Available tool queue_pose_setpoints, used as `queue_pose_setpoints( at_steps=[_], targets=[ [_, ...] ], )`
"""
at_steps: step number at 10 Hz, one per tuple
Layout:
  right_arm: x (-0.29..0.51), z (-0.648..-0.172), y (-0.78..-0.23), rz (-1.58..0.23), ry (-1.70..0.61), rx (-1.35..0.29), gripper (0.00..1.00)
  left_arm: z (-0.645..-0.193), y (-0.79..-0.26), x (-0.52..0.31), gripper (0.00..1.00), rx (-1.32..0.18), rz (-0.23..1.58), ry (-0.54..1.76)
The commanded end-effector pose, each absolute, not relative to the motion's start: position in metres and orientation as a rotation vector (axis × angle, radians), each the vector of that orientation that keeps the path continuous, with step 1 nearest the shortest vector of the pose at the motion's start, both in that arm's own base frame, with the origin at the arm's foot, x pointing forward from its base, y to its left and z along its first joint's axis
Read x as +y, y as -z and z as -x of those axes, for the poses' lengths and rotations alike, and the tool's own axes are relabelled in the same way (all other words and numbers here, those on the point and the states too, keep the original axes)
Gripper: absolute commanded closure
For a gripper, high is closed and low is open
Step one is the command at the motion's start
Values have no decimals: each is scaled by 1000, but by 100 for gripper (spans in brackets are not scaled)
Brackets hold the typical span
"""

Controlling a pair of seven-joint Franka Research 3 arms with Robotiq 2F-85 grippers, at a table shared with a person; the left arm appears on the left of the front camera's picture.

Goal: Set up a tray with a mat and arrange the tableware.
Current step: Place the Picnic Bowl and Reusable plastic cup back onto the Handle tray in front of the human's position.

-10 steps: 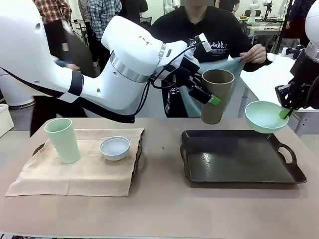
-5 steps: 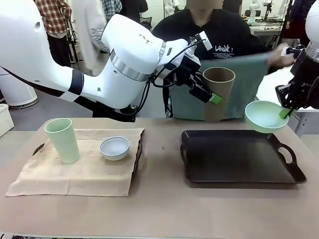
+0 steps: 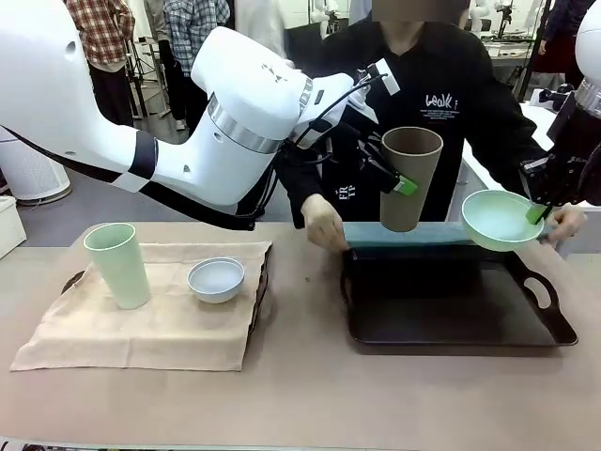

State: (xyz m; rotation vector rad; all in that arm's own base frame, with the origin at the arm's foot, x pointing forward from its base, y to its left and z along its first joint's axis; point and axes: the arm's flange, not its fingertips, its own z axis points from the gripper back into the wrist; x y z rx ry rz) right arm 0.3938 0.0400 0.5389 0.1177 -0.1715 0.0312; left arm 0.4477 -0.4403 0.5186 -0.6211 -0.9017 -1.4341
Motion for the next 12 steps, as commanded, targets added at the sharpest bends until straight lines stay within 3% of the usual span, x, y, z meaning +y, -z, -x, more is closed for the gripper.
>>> queue_pose_setpoints(
  at_steps=[1,12],
  targets=[
    [41,-395,-540,-130,-27,-184,100,-447,-520,-438,100,-910,624,1445],
    [41,-395,-540,-130,-27,-184,100,-447,-520,-438,100,-910,624,1445]
  ],
)
